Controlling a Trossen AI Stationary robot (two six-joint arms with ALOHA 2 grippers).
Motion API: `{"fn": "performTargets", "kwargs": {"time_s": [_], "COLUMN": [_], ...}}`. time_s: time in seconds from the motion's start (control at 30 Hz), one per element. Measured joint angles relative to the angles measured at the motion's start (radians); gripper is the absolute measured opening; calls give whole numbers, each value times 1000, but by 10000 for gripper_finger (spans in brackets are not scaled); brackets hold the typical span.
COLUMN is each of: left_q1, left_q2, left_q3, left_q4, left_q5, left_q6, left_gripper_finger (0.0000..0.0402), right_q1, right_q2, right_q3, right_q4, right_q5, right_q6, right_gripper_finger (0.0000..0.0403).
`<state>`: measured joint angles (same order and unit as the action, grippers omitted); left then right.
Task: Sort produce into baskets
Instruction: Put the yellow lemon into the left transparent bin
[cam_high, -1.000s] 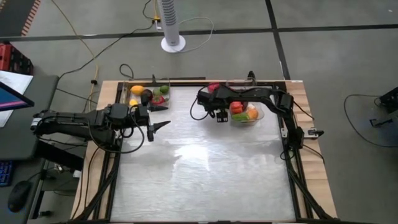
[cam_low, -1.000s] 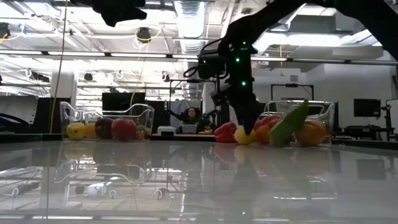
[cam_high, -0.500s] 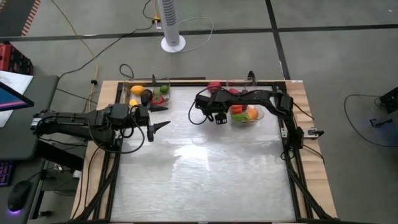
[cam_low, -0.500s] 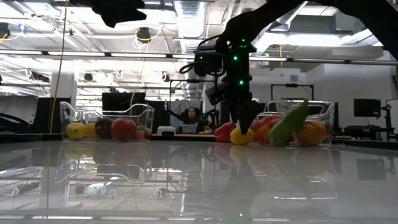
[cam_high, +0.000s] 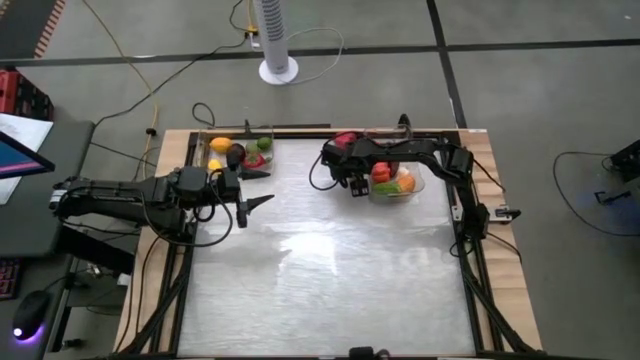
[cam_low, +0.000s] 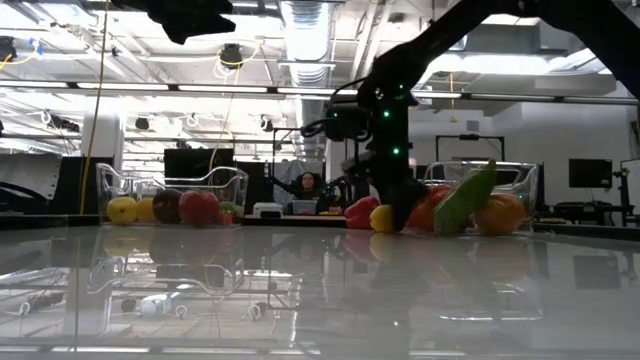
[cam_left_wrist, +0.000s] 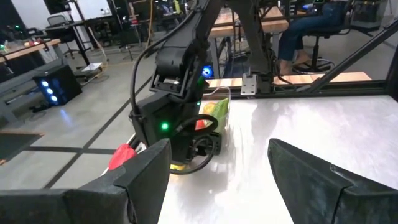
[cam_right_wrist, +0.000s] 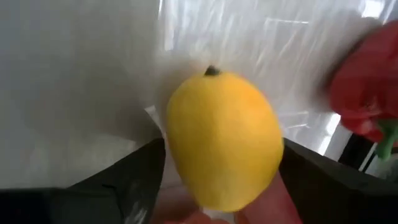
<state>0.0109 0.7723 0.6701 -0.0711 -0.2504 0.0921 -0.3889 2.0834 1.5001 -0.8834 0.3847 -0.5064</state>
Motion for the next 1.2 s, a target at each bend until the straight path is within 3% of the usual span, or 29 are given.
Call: {"fn": "performTargets", "kwargs": {"time_s": [0.3, 0.47, 0.6, 0.67, 0.87, 1.07, 1.2], "left_q1": [0, 0, 0, 0, -25, -14, -11], "left_q2": [0, 0, 0, 0, -40, -57, -10], "left_q3": [0, 0, 0, 0, -85, -253, -314], "left_q4": [0, -4, -6, -5, 142, 350, 418], "left_q5": [0, 0, 0, 0, 19, -6, 9], "left_q6": [0, 0, 0, 15, 139, 208, 40], "left_gripper_finger": [256, 256, 256, 256, 256, 256, 256], "right_q1": [44, 97, 126, 134, 127, 179, 241], "right_q2": [0, -7, -64, -103, -207, -301, -326], "right_q3": [11, 80, 127, 128, 120, -18, -116], "right_q4": [2, -148, -186, -156, -23, 196, 448], "right_q5": [7, 102, 113, 73, -222, -258, -255], "right_q6": [5, 54, 108, 125, 219, 263, 274], "right_gripper_finger": [238, 240, 243, 243, 243, 244, 244]}}
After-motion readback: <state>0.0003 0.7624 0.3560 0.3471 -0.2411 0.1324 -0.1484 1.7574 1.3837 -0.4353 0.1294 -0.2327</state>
